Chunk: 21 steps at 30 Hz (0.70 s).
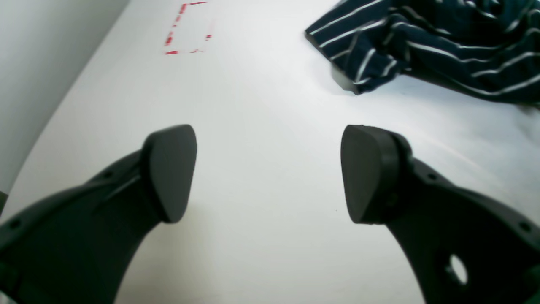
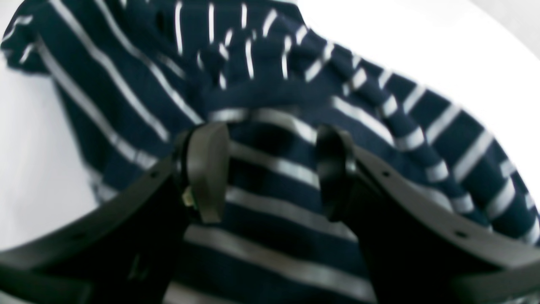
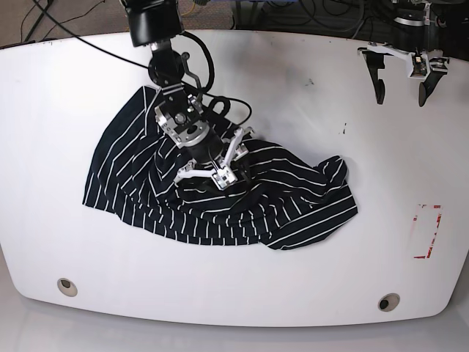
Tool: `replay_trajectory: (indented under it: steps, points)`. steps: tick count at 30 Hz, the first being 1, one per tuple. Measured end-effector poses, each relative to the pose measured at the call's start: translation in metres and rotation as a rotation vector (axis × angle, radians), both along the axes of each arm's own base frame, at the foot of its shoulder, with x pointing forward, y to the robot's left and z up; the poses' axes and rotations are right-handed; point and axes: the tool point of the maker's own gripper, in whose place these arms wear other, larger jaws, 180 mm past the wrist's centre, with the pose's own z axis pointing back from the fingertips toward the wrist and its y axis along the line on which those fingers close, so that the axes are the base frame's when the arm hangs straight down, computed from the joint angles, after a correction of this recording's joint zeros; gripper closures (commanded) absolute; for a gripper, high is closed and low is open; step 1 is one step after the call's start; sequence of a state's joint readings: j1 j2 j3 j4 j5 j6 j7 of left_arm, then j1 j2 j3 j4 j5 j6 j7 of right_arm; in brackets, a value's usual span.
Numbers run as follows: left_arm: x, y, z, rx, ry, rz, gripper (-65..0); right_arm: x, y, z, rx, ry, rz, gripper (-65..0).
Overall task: Layout the t-shirt on the table in an organized manner, then fold the t-shirt properly
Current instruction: 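Lower the right gripper into the shirt's middle and pinch the fabric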
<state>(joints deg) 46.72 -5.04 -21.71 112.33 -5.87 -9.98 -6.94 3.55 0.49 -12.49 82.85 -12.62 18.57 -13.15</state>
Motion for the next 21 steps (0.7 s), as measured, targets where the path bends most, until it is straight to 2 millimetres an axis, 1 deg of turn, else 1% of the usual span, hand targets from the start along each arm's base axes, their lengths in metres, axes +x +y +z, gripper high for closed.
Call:
replay_trajectory:
  steps: [3,8,12,17,21]
  points:
    - [-0.001,0.0,-0.001,-0.001,0.006,-0.003,-49.7,0.01,0.004,-0.003,-0.011,0.006,0.017,-32.5]
    - [-0.001,0.0,-0.001,-0.001,0.005,-0.001,-49.7,0.025,0.0,-0.011,-0.039,0.028,0.012,-32.5]
    - [-0.001,0.0,-0.001,0.0,0.006,-0.002,-49.7,0.035,0.004,-0.015,-0.026,0.049,-0.003,-32.7]
    - [-0.001,0.0,-0.001,0.0,0.005,-0.001,-49.7,0.042,0.002,-0.017,-0.002,0.065,-0.031,-32.7]
    - [-0.001,0.0,-0.001,-0.001,0.005,-0.001,-49.7,0.04,0.001,-0.021,-0.003,0.076,-0.033,-32.7]
